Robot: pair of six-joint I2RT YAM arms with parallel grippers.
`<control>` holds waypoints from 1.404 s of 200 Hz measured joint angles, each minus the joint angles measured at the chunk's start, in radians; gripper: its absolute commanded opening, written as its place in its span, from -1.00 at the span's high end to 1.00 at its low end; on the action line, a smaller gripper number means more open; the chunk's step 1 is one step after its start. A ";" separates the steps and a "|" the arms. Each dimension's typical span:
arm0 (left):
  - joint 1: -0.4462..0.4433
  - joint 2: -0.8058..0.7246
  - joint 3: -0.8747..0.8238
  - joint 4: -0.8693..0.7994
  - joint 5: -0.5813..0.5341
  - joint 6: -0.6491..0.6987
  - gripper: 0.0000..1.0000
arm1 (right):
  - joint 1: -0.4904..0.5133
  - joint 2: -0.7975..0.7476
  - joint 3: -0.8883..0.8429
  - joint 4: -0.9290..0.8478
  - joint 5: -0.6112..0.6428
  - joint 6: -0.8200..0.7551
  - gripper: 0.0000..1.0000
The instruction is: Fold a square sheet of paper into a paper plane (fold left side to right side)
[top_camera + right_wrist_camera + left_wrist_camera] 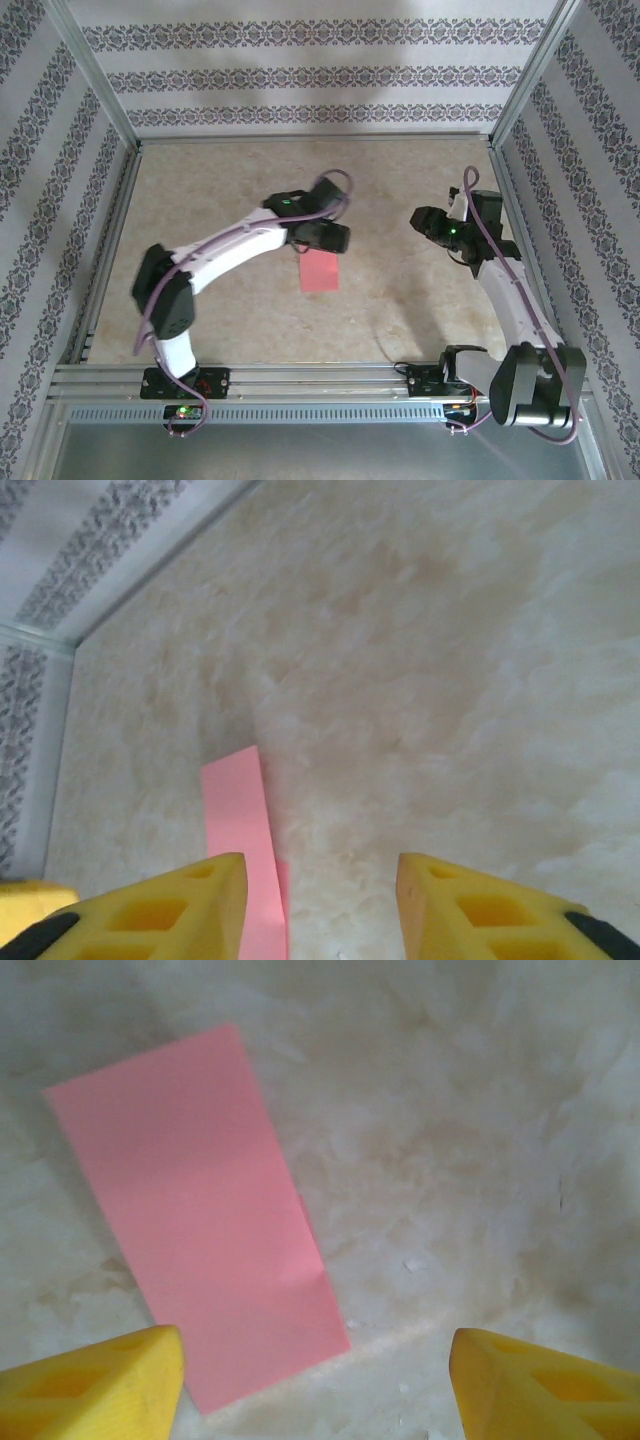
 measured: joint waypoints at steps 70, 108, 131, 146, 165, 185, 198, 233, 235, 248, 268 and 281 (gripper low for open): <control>0.287 -0.159 -0.521 0.476 0.219 -0.240 -0.32 | 0.327 0.338 0.060 0.103 -0.087 0.092 1.00; 0.296 -0.158 -0.560 0.604 0.273 -0.294 -0.25 | 0.454 0.526 0.176 0.153 -0.072 0.099 1.00; 0.296 -0.134 -0.566 0.637 0.296 -0.312 -0.24 | 0.470 0.614 0.227 0.171 -0.061 0.097 1.00; 0.296 -0.112 -0.566 0.650 0.309 -0.318 -0.23 | 0.470 0.665 0.256 0.173 -0.056 0.092 1.00; 0.299 -0.091 -0.566 0.652 0.323 -0.320 -0.24 | 0.469 0.711 0.276 0.173 -0.048 0.086 1.00; 0.300 -0.081 -0.565 0.655 0.331 -0.320 -0.24 | 0.463 0.740 0.282 0.171 -0.040 0.071 1.00; 0.300 -0.074 -0.565 0.658 0.335 -0.320 -0.25 | 0.458 0.757 0.287 0.166 -0.037 0.062 1.00; 0.301 -0.034 -0.556 0.661 0.354 -0.320 -0.23 | 0.443 0.798 0.290 0.157 -0.032 0.037 1.00; 0.301 -0.031 -0.555 0.661 0.354 -0.320 -0.22 | 0.443 0.799 0.290 0.157 -0.034 0.037 1.00; 0.301 -0.008 -0.548 0.661 0.369 -0.320 -0.17 | 0.440 0.799 0.290 0.157 -0.034 0.030 1.00; 0.301 0.034 -0.534 0.664 0.394 -0.322 -0.08 | 0.438 0.800 0.290 0.158 -0.036 0.018 1.00; 0.301 0.060 -0.527 0.665 0.407 -0.323 -0.06 | 0.437 0.800 0.290 0.158 -0.037 0.012 1.00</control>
